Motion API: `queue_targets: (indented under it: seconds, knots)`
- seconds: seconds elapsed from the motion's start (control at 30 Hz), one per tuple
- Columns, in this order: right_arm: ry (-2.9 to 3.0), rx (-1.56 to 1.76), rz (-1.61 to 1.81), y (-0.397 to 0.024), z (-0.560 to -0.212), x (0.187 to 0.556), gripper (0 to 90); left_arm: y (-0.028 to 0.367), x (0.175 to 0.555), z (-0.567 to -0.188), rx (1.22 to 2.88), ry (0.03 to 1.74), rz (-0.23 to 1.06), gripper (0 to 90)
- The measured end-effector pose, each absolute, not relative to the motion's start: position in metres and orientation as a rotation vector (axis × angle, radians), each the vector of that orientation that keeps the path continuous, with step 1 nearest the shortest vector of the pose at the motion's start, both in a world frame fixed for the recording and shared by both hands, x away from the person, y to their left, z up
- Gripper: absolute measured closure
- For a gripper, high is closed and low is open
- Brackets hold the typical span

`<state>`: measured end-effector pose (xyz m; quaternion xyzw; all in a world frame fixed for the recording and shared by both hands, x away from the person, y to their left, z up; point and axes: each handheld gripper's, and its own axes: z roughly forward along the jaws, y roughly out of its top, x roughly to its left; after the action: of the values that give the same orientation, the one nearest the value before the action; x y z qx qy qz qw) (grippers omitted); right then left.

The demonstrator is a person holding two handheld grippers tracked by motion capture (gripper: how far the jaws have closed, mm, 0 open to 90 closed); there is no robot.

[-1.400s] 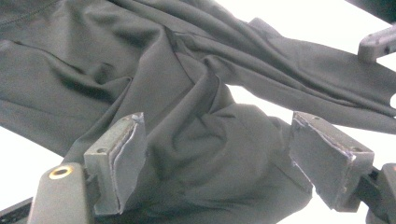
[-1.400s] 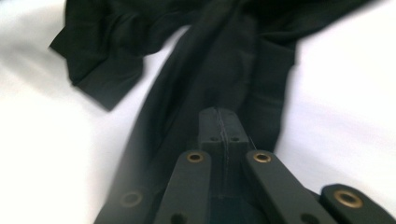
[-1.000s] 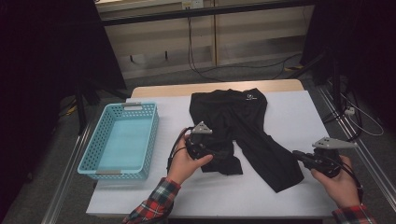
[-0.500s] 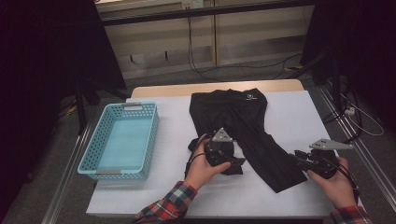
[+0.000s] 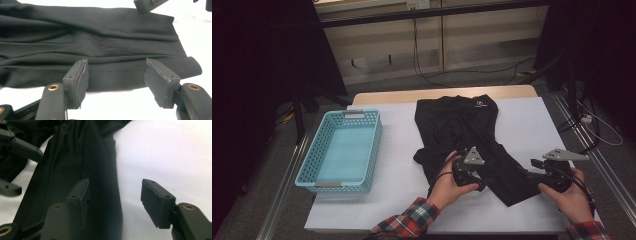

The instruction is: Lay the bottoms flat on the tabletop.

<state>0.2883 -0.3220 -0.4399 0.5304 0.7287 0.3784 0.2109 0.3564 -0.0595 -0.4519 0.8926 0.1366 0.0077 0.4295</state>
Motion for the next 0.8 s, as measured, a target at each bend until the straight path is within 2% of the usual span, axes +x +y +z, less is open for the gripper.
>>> queue_targets:
  seconds: [0.23, 0.43, 0.6, 0.7, 0.8]
  knots:
    - [2.029, 1.455, 1.074, -0.318, -0.439, 0.288, 37.7, -0.070, 0.348, -0.458, 2.263, 0.297, 0.006, 41.1]
    - [2.058, 1.427, 1.067, -0.312, -0.437, 0.288, 39.1, -0.071, 0.346, -0.457, 2.272, 0.279, 0.003, 57.6]
    - [2.099, 1.394, 1.053, -0.303, -0.439, 0.289, 51.0, -0.071, 0.344, -0.454, 2.301, 0.307, -0.033, 78.0]
    - [2.117, 1.385, 1.010, -0.296, -0.441, 0.292, 53.7, -0.070, 0.342, -0.455, 2.294, 0.321, -0.073, 88.8]
    - [2.111, 1.385, 0.989, -0.294, -0.443, 0.296, 55.0, -0.068, 0.342, -0.453, 2.307, 0.326, -0.094, 90.0]
